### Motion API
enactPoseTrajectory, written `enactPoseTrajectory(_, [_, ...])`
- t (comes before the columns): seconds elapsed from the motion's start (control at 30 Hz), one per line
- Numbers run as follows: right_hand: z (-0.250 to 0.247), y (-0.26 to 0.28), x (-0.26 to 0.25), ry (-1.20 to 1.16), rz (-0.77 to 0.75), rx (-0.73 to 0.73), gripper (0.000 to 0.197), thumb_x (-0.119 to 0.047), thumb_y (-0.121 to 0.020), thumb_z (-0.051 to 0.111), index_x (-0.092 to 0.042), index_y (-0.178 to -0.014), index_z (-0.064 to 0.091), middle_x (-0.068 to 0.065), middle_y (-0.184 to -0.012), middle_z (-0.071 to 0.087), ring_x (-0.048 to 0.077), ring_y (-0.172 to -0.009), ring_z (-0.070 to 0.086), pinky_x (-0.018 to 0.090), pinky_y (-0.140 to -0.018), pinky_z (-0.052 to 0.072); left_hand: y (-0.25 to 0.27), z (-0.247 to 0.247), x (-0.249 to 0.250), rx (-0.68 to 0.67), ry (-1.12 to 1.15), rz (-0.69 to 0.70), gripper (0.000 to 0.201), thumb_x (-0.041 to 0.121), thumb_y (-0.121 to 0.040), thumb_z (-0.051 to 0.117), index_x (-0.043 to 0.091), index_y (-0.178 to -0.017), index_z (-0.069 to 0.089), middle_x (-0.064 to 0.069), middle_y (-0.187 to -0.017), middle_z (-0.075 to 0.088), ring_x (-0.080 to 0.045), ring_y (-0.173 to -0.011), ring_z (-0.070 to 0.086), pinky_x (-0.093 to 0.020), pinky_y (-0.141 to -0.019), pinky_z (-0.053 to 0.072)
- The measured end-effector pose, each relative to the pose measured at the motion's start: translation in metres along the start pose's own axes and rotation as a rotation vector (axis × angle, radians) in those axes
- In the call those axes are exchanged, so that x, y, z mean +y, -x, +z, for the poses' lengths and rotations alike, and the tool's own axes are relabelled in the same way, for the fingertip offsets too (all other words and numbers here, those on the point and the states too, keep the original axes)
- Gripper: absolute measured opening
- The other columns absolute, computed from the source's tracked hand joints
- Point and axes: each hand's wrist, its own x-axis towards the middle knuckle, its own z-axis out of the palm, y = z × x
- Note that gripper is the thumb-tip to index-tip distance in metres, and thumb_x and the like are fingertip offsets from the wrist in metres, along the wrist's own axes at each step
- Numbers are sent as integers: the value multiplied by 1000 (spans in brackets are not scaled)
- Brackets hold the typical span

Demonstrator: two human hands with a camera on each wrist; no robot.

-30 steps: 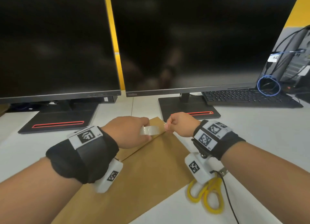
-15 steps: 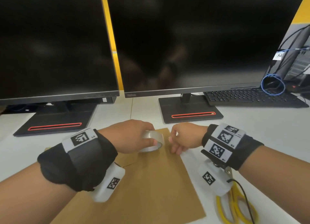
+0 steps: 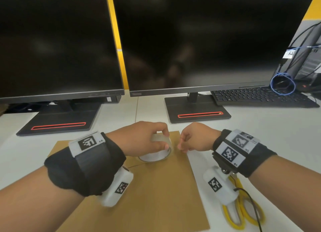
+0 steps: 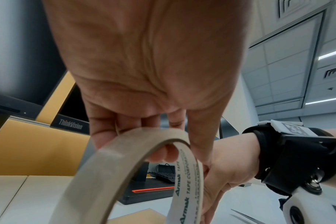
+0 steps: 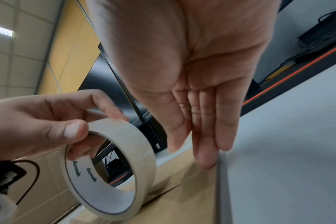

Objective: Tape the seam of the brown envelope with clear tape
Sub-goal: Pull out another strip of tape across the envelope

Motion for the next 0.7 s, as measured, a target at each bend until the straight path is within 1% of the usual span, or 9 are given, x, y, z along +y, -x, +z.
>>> enactPoseTrajectory(0.1, [1,-2,-1,56,8,10,13,-16,-81,70,-5,-86,75,8,-91,76,18,-84,68,33,-86,57,-6,2,2,16,-3,2,31,48,-88,60,38,-117,59,12,-101,47,-10,-97,47,-23,-83,38])
enactPoseTrajectory(0.23, [2,-6,2,26,59,-5,13,-16,-80,73,-5,-87,75,5,-81,73,15,-81,67,34,-88,57,-15,3,4,26,-4,6,33,49,-87,62,37,-117,62,14,-106,50,-9,-99,47,-23,-87,40])
enactPoseTrajectory(0.33, [3,-9,3,32,107,-30,18,-16,-80,73,-3,-92,75,8,-91,76,13,-82,65,34,-92,55,-22,4,4,23,10,16,34,51,-87,61,38,-118,63,13,-126,57,-11,-111,51,-27,-98,42])
enactPoseTrajectory(0.43, [4,-11,2,84,131,-38,21,-18,-81,70,-4,-96,77,11,-103,75,14,-84,63,32,-94,53,-23,7,2,-40,-7,17,44,54,-89,54,43,-132,50,13,-140,49,-13,-126,47,-29,-106,37])
enactPoseTrajectory(0.5, [4,-12,2,141,151,-56,23,-19,-83,68,-4,-99,76,11,-102,74,16,-87,65,30,-93,51,-20,8,-2,-70,46,15,44,56,-91,51,45,-133,43,11,-134,52,-14,-118,50,-25,-99,41])
enactPoseTrajectory(0.57, [5,-14,2,177,172,-62,28,-19,-84,67,-1,-103,74,9,-91,69,18,-84,62,28,-86,51,-15,8,-8,-56,130,26,34,52,-93,49,44,-125,45,12,-112,56,-12,-100,54,-17,-81,43])
enactPoseTrajectory(0.6, [6,-14,1,187,176,-61,30,-18,-83,66,1,-105,73,8,-86,64,17,-81,58,26,-80,49,-13,9,-9,-43,155,36,30,50,-93,48,43,-123,46,14,-106,56,-10,-96,54,-15,-77,42])
enactPoseTrajectory(0.63, [7,-14,1,208,174,-57,31,-18,-84,65,2,-107,72,7,-84,60,16,-79,54,25,-76,45,-11,9,-9,-29,160,49,29,49,-93,49,43,-122,48,16,-106,56,-10,-98,54,-16,-79,42])
enactPoseTrajectory(0.7, [8,-14,-2,267,175,-59,32,-17,-84,63,3,-108,71,13,-85,61,17,-78,50,24,-71,41,-10,10,-8,-2,114,81,33,50,-93,50,44,-126,50,17,-121,58,-11,-110,54,-22,-94,43])
